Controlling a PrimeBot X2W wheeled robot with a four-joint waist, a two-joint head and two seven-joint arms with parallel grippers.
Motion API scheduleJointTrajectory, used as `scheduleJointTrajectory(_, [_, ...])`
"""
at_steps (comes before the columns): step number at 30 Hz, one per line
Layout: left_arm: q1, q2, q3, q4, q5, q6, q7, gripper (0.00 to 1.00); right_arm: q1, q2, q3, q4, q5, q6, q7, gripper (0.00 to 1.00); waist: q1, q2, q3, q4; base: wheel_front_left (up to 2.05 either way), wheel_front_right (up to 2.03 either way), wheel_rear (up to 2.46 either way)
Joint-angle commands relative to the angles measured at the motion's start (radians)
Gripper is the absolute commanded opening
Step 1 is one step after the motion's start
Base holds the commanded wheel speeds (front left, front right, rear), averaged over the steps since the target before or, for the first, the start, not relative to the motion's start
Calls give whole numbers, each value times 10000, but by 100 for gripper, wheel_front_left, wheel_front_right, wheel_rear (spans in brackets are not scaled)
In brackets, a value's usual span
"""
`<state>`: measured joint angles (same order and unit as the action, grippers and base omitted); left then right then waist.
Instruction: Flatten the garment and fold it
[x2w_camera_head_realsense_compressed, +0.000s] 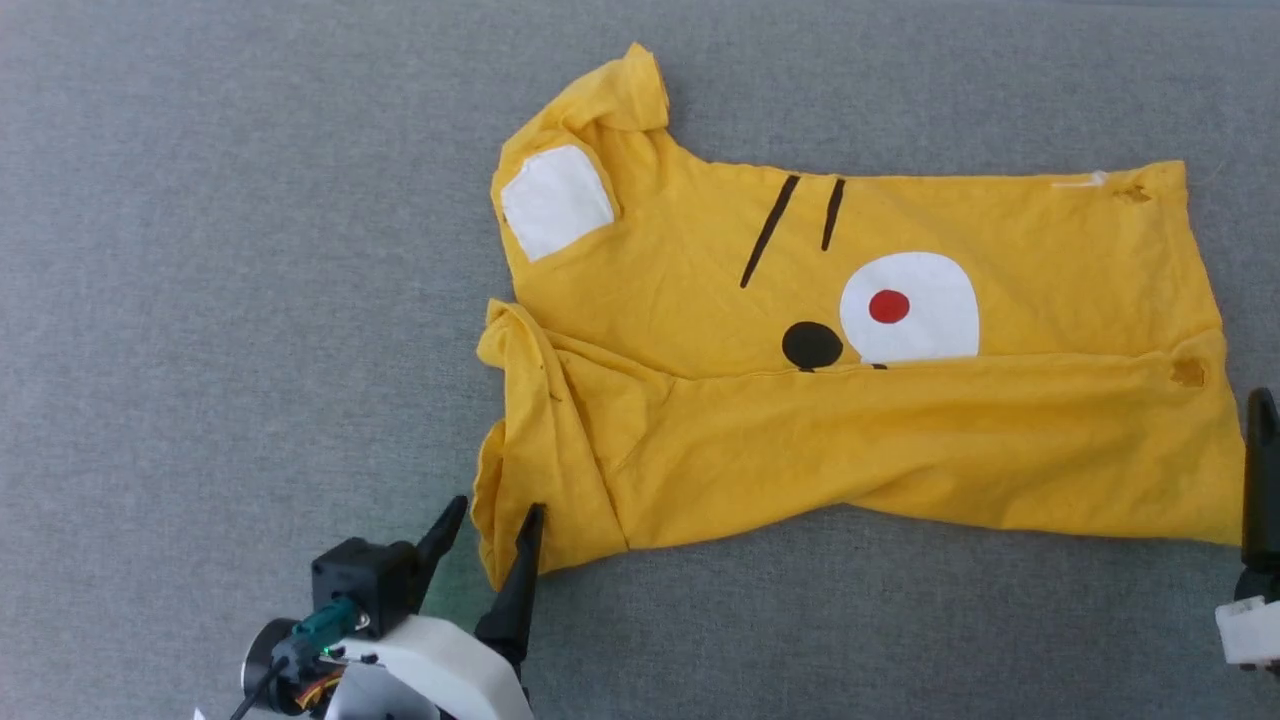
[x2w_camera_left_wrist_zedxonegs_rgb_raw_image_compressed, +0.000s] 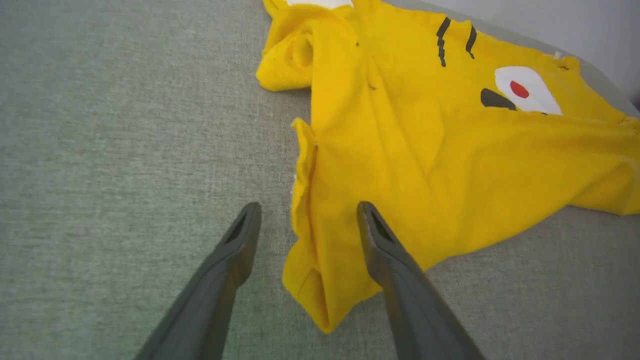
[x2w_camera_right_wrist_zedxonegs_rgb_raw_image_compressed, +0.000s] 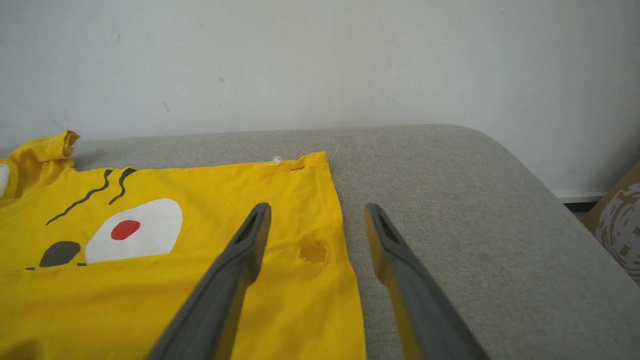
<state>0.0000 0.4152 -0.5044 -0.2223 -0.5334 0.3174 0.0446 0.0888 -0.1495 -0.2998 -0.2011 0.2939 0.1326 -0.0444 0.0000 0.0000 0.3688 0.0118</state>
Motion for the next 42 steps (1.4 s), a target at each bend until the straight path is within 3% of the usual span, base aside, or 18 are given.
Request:
scheduleJointTrajectory(1, [-165, 35, -29, 56, -94, -37, 134, 100, -124, -37, 39, 38, 73, -19, 1, 100, 0, 0, 154, -103, 0, 0, 0])
scheduleJointTrajectory(6, [-179, -4, -139, 248, -533, -10, 963, 100, -222, -96, 61, 157, 135, -19, -27, 100, 0, 0, 375, -209, 0, 0, 0])
scheduleJointTrajectory(7, [-204, -1, -176, 298, -591, -54, 1066, 89, -252, -114, 98, 185, 148, -19, -15, 100, 0, 0, 403, -229, 0, 0, 0])
scheduleJointTrajectory(8, [-247, -28, -182, 335, -657, -97, 1104, 30, -281, -164, 172, 206, 158, -19, 18, 100, 0, 0, 440, -251, 0, 0, 0])
scheduleJointTrajectory(9, [-298, -61, -201, 373, -737, -181, 1130, 0, -324, -222, 247, 220, 176, -19, 43, 100, 0, 0, 475, -275, 0, 0, 0])
scheduleJointTrajectory(15, [-586, -104, -168, 534, -773, -354, 980, 0, -641, -954, 460, 214, 484, -19, 773, 100, 0, 0, 545, -339, 0, 0, 0])
scheduleJointTrajectory(21, [-655, -44, -151, 486, -704, -339, 906, 0, -381, -1646, 156, 506, 953, -19, 3465, 100, 0, 0, 574, -209, 0, 0, 0])
scheduleJointTrajectory(25, [-707, -110, -196, 509, -697, -367, 819, 0, -22, -1642, 90, 441, 1327, -19, 4639, 100, 0, 0, 622, -41, 0, 0, 0])
scheduleJointTrajectory(32, [-764, -200, -280, 636, -703, -436, 686, 0, 296, -1190, 286, 568, 1767, -19, 5697, 100, 0, 0, 707, 151, 0, 0, 0])
scheduleJointTrajectory(35, [-823, -177, -260, 667, -695, -438, 669, 0, 418, -1046, 416, 598, 2101, -19, 6312, 0, 0, 0, 705, 205, 0, 0, 0])
scheduleJointTrajectory(42, [-887, -197, -74, 576, -846, -479, 450, 0, 221, -1150, 148, 186, 2170, -19, 6282, 0, 0, 0, 437, 149, 0, 0, 0])
